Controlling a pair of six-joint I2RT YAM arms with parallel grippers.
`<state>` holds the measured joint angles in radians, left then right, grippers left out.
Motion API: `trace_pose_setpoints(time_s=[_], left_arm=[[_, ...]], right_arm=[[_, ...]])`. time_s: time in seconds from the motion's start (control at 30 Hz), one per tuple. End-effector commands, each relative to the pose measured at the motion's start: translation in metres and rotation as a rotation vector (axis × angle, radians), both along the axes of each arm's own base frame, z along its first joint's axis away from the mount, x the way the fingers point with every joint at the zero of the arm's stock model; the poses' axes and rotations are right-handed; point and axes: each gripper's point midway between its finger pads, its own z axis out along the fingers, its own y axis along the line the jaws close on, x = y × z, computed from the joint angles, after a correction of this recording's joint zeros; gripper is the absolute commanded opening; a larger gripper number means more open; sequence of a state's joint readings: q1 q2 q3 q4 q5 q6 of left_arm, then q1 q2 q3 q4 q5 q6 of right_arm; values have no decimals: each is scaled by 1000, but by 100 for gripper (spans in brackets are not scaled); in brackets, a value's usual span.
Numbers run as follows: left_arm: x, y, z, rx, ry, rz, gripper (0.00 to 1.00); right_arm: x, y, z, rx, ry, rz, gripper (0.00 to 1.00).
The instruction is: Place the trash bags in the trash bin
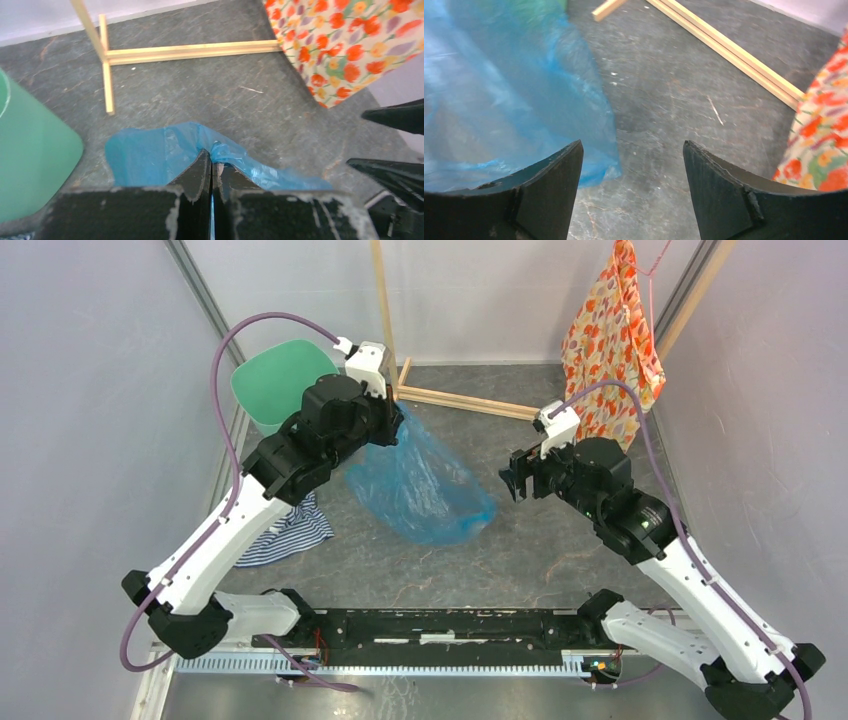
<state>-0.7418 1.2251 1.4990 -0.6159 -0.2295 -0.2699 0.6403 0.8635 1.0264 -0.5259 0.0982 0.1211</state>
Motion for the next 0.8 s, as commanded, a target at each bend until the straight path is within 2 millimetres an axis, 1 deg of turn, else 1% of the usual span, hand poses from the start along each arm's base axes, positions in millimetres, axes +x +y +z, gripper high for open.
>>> trace_pose_setpoints(time_s=[0.0, 0.13, 0.2, 0.3, 0.4, 0.53, 0.6, 0.77], left_arm=[[-3, -20, 35, -67, -58, -104, 2], [-3, -28, 37, -73, -53, -135, 2], [-3, -29, 37, -76, -48, -139, 2], [-1, -31, 37, -72, -44, -141, 2], [1, -34, 35, -70, -36, -143, 2], [3, -36, 33, -67, -29, -143, 2], [4, -38, 33, -68, -26, -145, 2], [5, -40, 36, -77, -29, -147, 2]], right_arm=[[-11, 36, 31, 93, -77, 209, 80], [-19, 64, 45, 182, -82, 320, 79], [-22, 73, 53, 202, -92, 339, 79], [-24, 75, 66, 210, -118, 330, 79], [-31, 78, 81, 244, -141, 347, 79], [-38, 80, 94, 272, -162, 365, 80], [-42, 86, 95, 272, -153, 396, 80], [-47, 116, 73, 221, -100, 430, 80]])
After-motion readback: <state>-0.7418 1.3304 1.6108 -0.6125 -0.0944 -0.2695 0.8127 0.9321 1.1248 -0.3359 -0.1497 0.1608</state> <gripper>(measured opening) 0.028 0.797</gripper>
